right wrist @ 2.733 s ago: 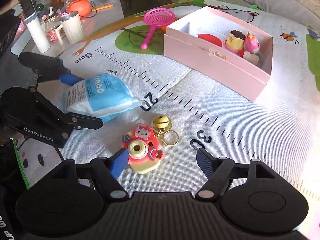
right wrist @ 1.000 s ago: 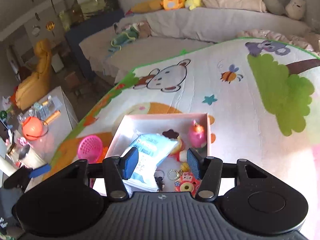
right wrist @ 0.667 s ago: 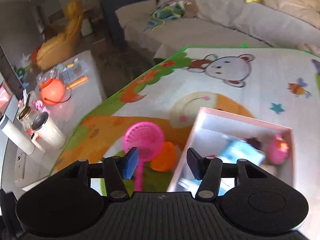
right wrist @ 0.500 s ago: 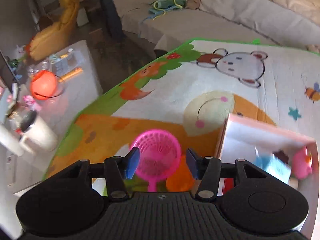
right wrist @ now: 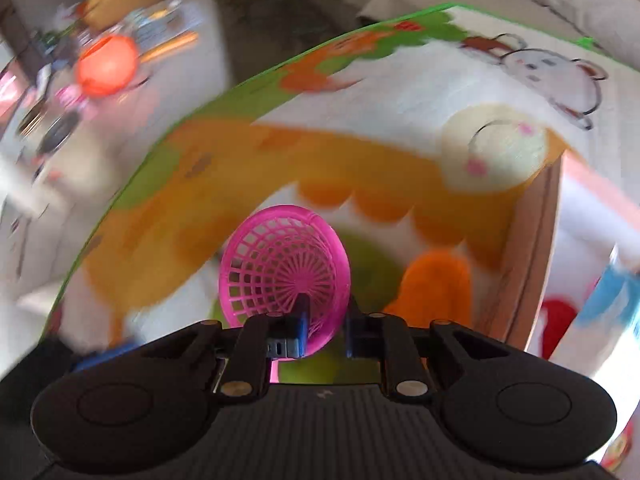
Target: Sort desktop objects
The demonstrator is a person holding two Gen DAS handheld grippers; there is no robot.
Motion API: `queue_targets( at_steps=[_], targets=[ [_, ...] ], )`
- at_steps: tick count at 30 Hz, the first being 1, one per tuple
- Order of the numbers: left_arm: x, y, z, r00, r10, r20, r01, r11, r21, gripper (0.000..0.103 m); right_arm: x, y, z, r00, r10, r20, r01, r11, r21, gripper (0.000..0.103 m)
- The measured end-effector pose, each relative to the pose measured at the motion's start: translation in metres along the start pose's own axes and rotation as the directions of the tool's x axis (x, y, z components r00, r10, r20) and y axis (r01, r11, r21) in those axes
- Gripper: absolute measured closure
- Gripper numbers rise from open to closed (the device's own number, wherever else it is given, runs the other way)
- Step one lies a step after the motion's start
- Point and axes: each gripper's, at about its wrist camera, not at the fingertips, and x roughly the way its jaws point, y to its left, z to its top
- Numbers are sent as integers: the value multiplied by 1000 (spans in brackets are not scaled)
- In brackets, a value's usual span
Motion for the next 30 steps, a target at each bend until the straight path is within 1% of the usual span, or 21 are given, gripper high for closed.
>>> queue_targets(
  at_steps=[2, 4, 6, 8, 9, 10, 11, 13, 15, 16, 17, 19, 21, 22, 23, 24, 25, 26, 27, 28, 30],
  targets=[
    [-3, -6, -3, 1000, -10, -13, 11, 999, 40, 2, -11, 9, -25, 999, 40, -34, -41, 999, -23, 86],
    [-8, -13, -7, 998, -56, -28, 58, 995, 78, 1, -25, 11, -49, 996, 75, -50, -76, 997, -28, 86],
    [-11, -21, -12, 997, -72, -37, 76, 991, 109, 1, -47, 8, -71, 993, 112, -32, -113, 994, -12, 85],
    [-8, -29, -14, 996, -72, -51, 78, 990, 117, 1, -69, 1, -81, 992, 119, 32, -119, 993, -4, 85],
    [-6, -33, -14, 995, -77, -59, 84, 990, 113, 1, -79, -2, -81, 993, 97, 72, -97, 995, -9, 84],
    [-4, -37, -14, 994, -83, -65, 90, 990, 111, 1, -85, -3, -77, 992, 65, 106, -64, 998, -16, 79],
    [-2, -42, -14, 995, -81, -62, 87, 990, 112, 1, -88, -5, -69, 990, 21, 140, -17, 1000, -26, 71],
    [1, -49, -15, 998, -50, -49, 56, 991, 123, 1, -84, -9, -51, 982, -54, 182, 58, 998, -20, 61],
    [2, -51, -17, 999, -7, -39, 12, 991, 135, 1, -70, -13, -31, 973, -107, 204, 112, 994, -12, 61],
    [4, -51, -19, 999, 3, -43, 3, 991, 133, 1, -62, -13, -23, 971, -125, 204, 132, 991, -21, 61],
    [5, -49, -20, 999, 0, -49, 6, 993, 122, 1, -56, -12, -18, 970, -137, 199, 146, 989, -31, 61],
    [2, -46, -19, 999, -19, -35, 23, 994, 108, 0, -43, -5, -9, 968, -162, 191, 179, 981, -74, 62],
    [3, -44, -19, 999, -23, -38, 27, 995, 100, 0, -28, -1, 0, 969, -187, 160, 202, 976, -80, 62],
    [3, -44, -19, 999, -26, -36, 29, 995, 99, 0, -19, 0, 5, 971, -196, 137, 207, 975, -76, 64],
    [2, -43, -20, 999, -30, -34, 33, 995, 97, 0, -10, 0, 9, 971, -210, 117, 220, 973, -77, 71],
    [2, -42, -20, 999, -35, -32, 38, 995, 92, 0, -2, 0, 12, 967, -233, 106, 242, 967, -85, 75],
    [2, -41, -19, 999, -40, -30, 43, 995, 86, 0, 4, 0, 14, 962, -255, 99, 263, 960, -90, 87],
    [2, -39, -19, 999, -47, -28, 49, 996, 79, 0, 8, -1, 13, 961, -264, 87, 272, 958, -91, 90],
    [2, -38, -19, 998, -52, -26, 54, 996, 72, 0, 9, -3, 13, 961, -264, 89, 271, 959, -82, 92],
    [2, -37, -18, 998, -58, -25, 59, 996, 66, 0, 7, -4, 13, 959, -265, 101, 273, 959, -76, 97],
    [3, -36, -18, 998, -62, -24, 63, 996, 61, 0, -7, -6, 10, 964, -234, 130, 242, 969, -56, 98]
  ],
)
